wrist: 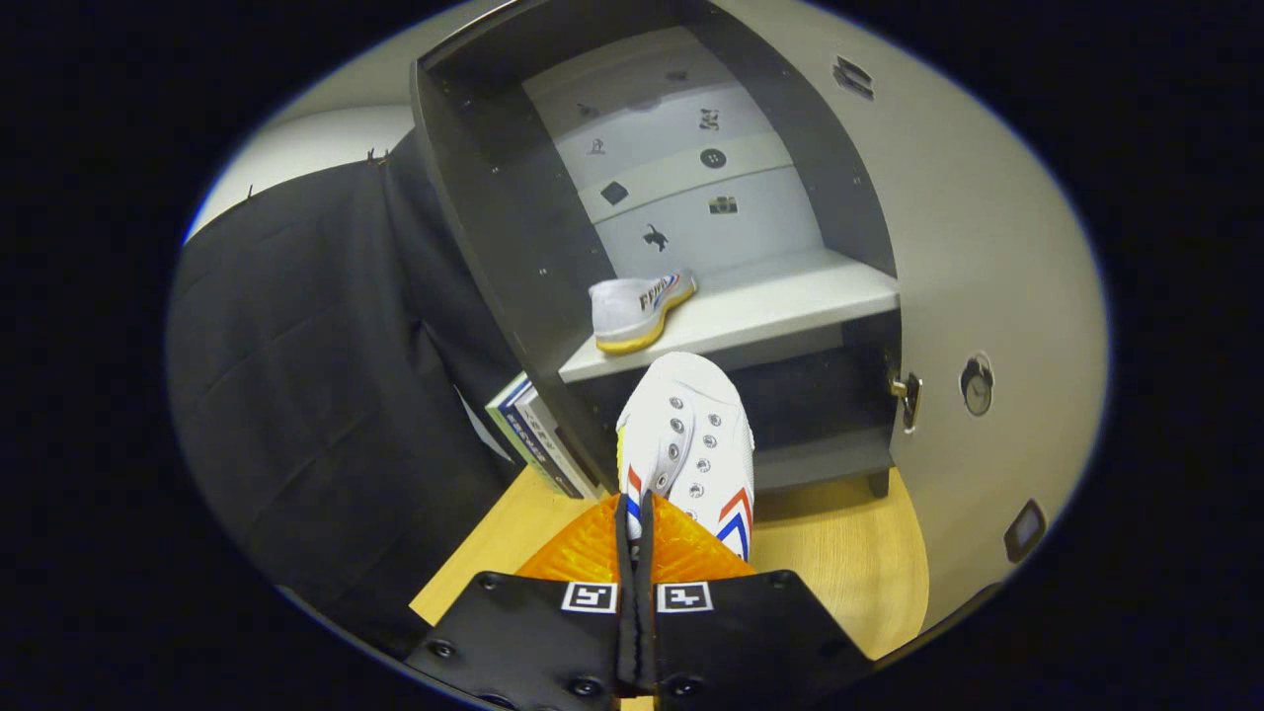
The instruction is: Open the shoe cabinet door, grab the shoes and put them into the shoe cabinet, then close the shoe cabinet door.
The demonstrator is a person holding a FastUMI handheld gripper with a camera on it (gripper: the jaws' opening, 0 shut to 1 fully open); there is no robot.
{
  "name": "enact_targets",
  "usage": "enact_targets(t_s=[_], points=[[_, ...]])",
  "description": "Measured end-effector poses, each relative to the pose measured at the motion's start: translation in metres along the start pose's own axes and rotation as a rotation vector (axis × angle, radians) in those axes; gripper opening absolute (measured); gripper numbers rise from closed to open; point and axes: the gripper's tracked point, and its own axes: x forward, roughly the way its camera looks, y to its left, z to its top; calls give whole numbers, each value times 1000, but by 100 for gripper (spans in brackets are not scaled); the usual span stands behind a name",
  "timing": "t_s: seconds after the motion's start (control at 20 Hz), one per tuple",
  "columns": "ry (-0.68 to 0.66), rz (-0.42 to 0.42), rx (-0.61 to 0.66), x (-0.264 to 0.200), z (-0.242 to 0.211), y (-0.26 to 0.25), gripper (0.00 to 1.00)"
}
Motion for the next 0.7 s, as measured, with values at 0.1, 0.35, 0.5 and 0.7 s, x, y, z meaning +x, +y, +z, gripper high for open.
enact_targets(t_s=[0.1, 0.35, 0.5, 0.7], points=[[-47, 6, 12, -11, 28, 3, 1], [-167, -47, -28, 1, 101, -11, 1], [-213, -94, -65, 16, 132, -19, 0], [-229, -130, -73, 60, 166, -37, 1]])
